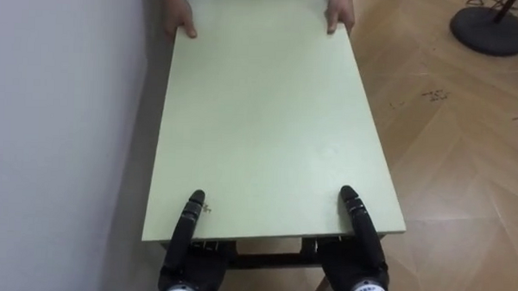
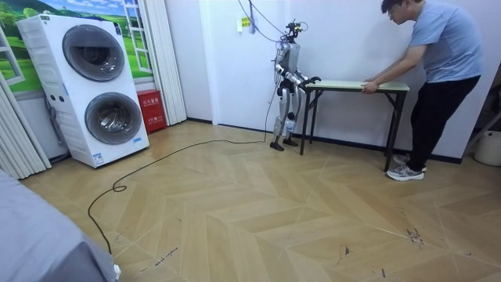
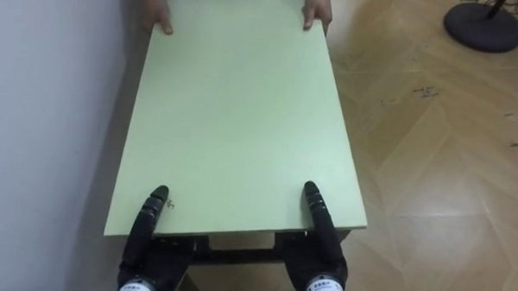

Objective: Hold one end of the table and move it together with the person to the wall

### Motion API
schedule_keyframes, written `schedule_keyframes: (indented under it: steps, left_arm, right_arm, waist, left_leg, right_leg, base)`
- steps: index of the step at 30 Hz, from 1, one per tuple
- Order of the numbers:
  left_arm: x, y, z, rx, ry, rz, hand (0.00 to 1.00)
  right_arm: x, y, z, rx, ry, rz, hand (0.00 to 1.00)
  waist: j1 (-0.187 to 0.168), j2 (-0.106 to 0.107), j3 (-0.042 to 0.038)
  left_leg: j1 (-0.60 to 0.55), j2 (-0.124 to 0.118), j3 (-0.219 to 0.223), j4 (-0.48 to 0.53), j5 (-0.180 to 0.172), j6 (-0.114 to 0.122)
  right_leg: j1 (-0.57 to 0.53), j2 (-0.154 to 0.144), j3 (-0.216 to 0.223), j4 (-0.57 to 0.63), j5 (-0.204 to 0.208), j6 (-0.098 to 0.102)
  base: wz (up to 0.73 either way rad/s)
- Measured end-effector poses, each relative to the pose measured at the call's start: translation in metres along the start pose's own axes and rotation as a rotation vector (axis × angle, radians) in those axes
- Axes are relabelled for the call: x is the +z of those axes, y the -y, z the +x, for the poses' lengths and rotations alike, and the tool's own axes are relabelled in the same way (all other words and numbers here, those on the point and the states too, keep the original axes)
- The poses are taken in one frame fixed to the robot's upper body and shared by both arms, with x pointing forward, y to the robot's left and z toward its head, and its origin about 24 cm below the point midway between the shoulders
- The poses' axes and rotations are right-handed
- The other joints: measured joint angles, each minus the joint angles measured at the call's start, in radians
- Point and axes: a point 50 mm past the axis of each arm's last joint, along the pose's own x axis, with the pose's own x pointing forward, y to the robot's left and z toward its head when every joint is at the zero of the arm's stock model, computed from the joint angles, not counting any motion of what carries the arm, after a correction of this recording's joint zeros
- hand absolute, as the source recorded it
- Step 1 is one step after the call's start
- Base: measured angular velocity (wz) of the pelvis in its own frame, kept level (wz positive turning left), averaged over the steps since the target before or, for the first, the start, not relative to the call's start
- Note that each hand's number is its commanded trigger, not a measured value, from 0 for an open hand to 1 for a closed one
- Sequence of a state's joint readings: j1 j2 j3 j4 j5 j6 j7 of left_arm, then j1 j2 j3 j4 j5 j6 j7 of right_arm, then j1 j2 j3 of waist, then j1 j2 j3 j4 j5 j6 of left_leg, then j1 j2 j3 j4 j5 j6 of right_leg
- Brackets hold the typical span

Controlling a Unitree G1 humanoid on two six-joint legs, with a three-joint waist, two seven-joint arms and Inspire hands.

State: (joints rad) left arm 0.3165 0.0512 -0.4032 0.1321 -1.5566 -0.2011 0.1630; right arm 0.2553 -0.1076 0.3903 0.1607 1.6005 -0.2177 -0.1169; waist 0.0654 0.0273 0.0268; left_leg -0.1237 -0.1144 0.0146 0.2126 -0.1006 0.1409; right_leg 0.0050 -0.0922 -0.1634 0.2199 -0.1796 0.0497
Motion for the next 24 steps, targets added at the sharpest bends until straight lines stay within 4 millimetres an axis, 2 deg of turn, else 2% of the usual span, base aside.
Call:
schedule_keyframes:
  steps: [7,10,14,18,19,20,21,22,23,24]
  left_arm:
    - [0.0,-0.011,0.002,0.001,-0.007,0.059,1.0]
    - [0.002,-0.013,0.003,-0.001,-0.01,0.089,1.0]
    - [0.004,-0.015,0.004,-0.002,-0.017,0.117,1.0]
    - [0.005,-0.019,0.004,-0.011,-0.017,0.144,0.87]
    - [0.006,-0.02,0.005,-0.012,-0.021,0.15,0.78]
    - [0.006,-0.02,0.005,-0.012,-0.023,0.153,0.76]
    - [0.006,-0.022,0.005,-0.012,-0.027,0.161,0.66]
    - [0.006,-0.023,0.005,-0.011,-0.028,0.163,0.62]
    - [0.007,-0.025,0.005,-0.014,-0.031,0.169,0.54]
    - [0.008,-0.026,0.005,-0.024,-0.032,0.181,0.08]
  right_arm:
    - [-0.001,0.007,0.001,-0.013,-0.003,-0.016,1.0]
    - [-0.003,0.008,0.003,-0.009,-0.009,-0.016,1.0]
    - [-0.004,0.009,0.004,-0.001,-0.011,-0.014,1.0]
    - [-0.003,0.011,0.005,-0.003,-0.01,-0.021,1.0]
    - [-0.005,0.012,0.005,-0.005,-0.015,-0.02,1.0]
    - [-0.005,0.012,0.005,-0.007,-0.015,-0.017,1.0]
    - [-0.004,0.013,0.005,-0.012,-0.012,-0.018,0.98]
    - [-0.004,0.014,0.006,-0.013,-0.012,-0.021,0.86]
    - [-0.006,0.015,0.007,-0.009,-0.016,-0.019,0.65]
    - [-0.006,0.015,0.008,-0.007,-0.014,-0.022,0.05]
  waist:
    - [-0.001,0.003,-0.0008]
    - [-0.001,0.004,-0.0013]
    - [-0.001,0.003,-0.0014]
    - [-0.002,-0.001,-0.0041]
    - [-0.002,-0.002,-0.0046]
    - [-0.002,-0.002,-0.0046]
    - [-0.002,-0.003,-0.0053]
    - [-0.002,-0.003,-0.006]
    - [-0.002,-0.004,-0.0071]
    - [-0.004,-0.005,-0.0082]
  left_leg:
    - [0.034,0.0,0.0,-0.016,-0.003,-0.004]
    - [0.036,0.001,0.0,-0.016,-0.003,-0.004]
    - [0.035,0.001,0.0,-0.016,-0.004,-0.005]
    - [0.036,0.001,0.0,-0.016,-0.004,-0.005]
    - [0.039,0.001,-0.001,-0.016,-0.004,-0.005]
    - [0.041,0.001,-0.001,-0.016,-0.004,-0.005]
    - [0.047,0.001,-0.002,-0.018,-0.004,-0.005]
    - [0.048,0.001,-0.002,-0.019,-0.005,-0.005]
    - [0.049,0.001,-0.002,-0.019,-0.005,-0.005]
    - [0.049,0.001,-0.002,-0.019,-0.005,-0.006]
  right_leg:
    - [0.02,0.0,-0.001,0.0,0.0,0.0]
    - [0.02,0.003,0.022,0.0,0.0,0.0]
    - [0.019,0.004,0.024,0.0,0.0,0.0]
    - [0.021,0.004,0.024,0.0,0.0,0.0]
    - [0.024,0.004,0.024,0.0,0.0,0.0]
    - [0.027,0.004,0.024,0.0,0.0,0.0]
    - [0.031,0.004,0.023,-0.001,0.0,0.0]
    - [0.031,0.004,0.023,0.0,0.0,0.0]
    - [0.031,0.005,0.024,0.0,0.0,0.0]
    - [0.031,0.005,0.024,0.0,0.0,0.0]
  base:
    - [0.0]
    - [0.0]
    - [0.0]
    - [0.0]
    - [0.0]
    - [0.0]
    - [0.0]
    - [-0.04]
    - [-0.05]
    - [-0.04]
